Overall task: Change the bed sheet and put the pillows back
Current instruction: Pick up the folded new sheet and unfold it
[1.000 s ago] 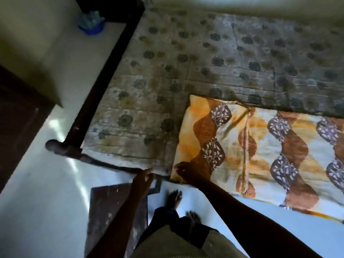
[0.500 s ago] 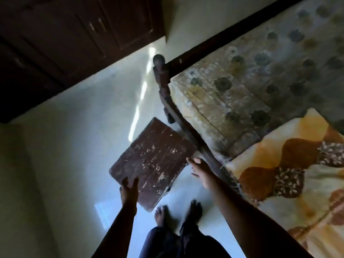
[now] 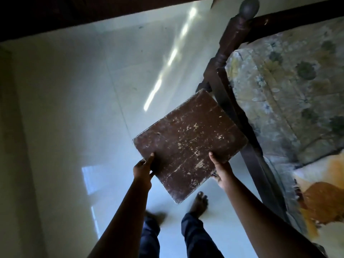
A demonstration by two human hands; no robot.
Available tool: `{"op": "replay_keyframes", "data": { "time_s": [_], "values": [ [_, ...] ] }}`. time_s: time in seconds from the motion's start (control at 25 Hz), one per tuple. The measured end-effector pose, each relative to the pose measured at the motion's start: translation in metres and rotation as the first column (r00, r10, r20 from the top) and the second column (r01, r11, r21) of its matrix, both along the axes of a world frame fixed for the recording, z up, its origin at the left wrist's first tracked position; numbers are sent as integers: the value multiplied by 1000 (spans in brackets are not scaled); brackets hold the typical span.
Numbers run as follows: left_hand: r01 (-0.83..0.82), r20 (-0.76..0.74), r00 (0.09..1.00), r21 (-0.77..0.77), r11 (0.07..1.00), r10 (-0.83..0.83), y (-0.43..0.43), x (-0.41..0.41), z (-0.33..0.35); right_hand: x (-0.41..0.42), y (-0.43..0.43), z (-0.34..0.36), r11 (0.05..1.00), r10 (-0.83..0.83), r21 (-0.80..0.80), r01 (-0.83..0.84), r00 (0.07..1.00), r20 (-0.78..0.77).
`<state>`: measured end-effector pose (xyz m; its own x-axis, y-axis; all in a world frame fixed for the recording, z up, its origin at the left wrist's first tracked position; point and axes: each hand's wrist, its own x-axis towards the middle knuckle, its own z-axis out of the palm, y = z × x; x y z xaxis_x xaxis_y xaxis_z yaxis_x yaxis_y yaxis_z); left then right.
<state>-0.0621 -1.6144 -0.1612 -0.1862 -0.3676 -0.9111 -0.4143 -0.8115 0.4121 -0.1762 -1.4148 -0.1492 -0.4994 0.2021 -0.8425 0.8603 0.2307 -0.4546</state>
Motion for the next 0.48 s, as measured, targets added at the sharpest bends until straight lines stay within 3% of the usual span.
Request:
{"op": "replay_keyframes", "data": {
  "time_s": [0.28, 0.48],
  "values": [
    [-193, -43, 981, -35, 981, 191, -66, 119, 2, 73, -91, -6, 968, 235, -92, -235, 972, -5],
    [-493, 31, 867, -77, 866, 497, -137, 246, 3, 153, -213, -31, 778, 606, -130, -614, 789, -102]
  ]
}}
